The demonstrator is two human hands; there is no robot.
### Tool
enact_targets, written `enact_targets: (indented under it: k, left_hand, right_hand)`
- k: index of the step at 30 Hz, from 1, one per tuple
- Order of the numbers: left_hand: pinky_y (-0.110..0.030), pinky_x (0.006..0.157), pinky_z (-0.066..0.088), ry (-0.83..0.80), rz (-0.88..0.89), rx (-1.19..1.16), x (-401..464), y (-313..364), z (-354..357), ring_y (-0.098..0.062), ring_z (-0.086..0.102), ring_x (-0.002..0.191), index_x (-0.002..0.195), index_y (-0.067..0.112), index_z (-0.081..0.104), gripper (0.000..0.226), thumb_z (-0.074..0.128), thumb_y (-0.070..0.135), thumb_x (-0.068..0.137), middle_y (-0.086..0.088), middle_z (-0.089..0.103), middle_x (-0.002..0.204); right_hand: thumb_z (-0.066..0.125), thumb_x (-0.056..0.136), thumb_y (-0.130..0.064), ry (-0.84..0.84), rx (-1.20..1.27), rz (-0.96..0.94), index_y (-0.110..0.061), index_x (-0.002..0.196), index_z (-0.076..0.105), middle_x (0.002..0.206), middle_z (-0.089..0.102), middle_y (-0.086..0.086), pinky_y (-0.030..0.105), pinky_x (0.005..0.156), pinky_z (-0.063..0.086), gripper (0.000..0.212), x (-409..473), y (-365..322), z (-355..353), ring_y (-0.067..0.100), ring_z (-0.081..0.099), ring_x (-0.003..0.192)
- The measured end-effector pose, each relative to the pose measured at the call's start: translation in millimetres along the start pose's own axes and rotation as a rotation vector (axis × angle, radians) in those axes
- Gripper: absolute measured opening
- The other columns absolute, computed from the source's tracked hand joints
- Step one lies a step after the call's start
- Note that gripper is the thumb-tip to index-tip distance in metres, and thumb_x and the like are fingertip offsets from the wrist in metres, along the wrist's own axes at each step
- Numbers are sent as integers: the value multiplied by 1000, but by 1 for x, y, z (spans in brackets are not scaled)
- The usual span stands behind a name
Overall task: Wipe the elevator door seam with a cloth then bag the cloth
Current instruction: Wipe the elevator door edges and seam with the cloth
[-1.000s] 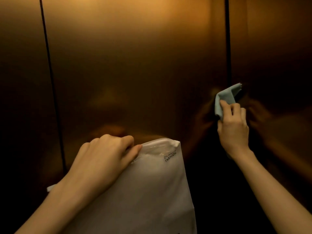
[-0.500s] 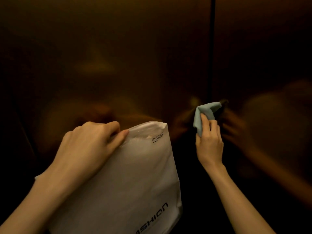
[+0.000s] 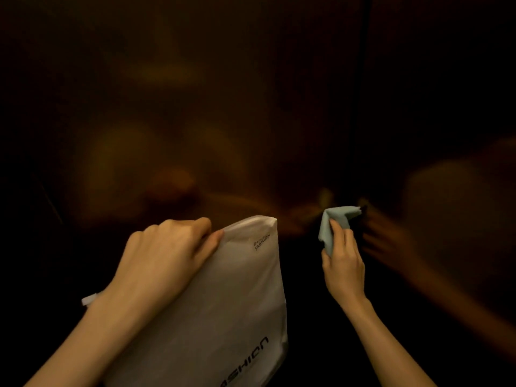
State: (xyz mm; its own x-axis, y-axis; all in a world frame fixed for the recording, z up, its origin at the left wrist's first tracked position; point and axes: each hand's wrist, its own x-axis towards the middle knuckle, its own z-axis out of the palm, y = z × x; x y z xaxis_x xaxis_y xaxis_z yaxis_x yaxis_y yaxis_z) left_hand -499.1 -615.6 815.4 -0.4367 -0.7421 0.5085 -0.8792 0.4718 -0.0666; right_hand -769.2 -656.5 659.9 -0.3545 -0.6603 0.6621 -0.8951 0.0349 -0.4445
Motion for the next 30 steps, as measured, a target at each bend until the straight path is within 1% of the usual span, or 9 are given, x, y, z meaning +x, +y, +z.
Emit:
enact_targets:
  k: [3,6,9,12,19,22,24,26,30]
  left_hand:
    - [-29,48,42,21,-2,-15,-11,-2,3,-15,57,61,72,27,45,49,9,60,81,8,50,63]
    - [-24,41,36,31,6,7,-25,-9,5,-12,51,50,66,30,41,40,17,57,85,10,43,55]
    - [-20,37,29,31,-23,59,-46,-19,7,-6,46,43,64,33,37,37,28,53,94,12,38,51]
    - [-22,36,36,12,-100,93,-73,-28,9,-5,48,44,65,32,40,33,31,51,91,13,41,53]
    - [-30,48,46,-36,-332,137,-130,-47,-2,-12,57,56,68,29,45,42,21,56,90,9,48,60]
    - [-30,51,44,-56,-403,139,-147,-52,-12,-13,58,61,69,30,45,41,19,56,85,9,46,61]
    - [-30,52,43,-54,-434,149,-159,-60,-21,-15,59,63,69,29,46,41,20,56,86,9,45,62]
    - [-31,53,45,-45,-446,168,-168,-72,-29,-16,60,64,70,28,47,42,20,56,86,9,45,62]
    - [-31,52,45,-18,-444,163,-182,-97,-40,-17,61,64,70,27,48,41,24,55,90,10,45,62]
  right_hand:
    - [71,77,-1,0,15,-29,-2,133,44,114,54,16,42,68,54,62,-3,-5,1,34,58,102]
    - [73,72,2,43,47,-112,-2,131,43,108,56,17,46,78,54,66,-4,-17,1,36,57,100]
    - [73,71,1,86,109,-220,-5,132,39,99,56,15,45,78,49,69,-4,-34,1,32,54,91]
    - [71,73,-5,105,106,-364,-7,134,37,95,56,12,41,82,38,70,-5,-57,4,26,44,91]
    - [43,87,-26,161,198,-596,-3,127,53,93,59,12,44,91,29,47,-22,-121,12,25,41,100]
    - [25,100,-40,130,271,-668,-3,123,58,96,57,13,46,91,34,54,-28,-149,20,28,42,102]
    - [36,99,-36,139,314,-726,-3,124,57,102,49,11,44,88,42,46,-33,-167,25,28,42,104]
    - [59,89,-19,169,327,-766,-2,123,58,108,42,10,42,86,48,38,-35,-184,32,29,41,107]
    - [78,74,-9,190,290,-810,-4,122,57,123,40,13,42,97,41,52,-39,-213,42,31,40,118]
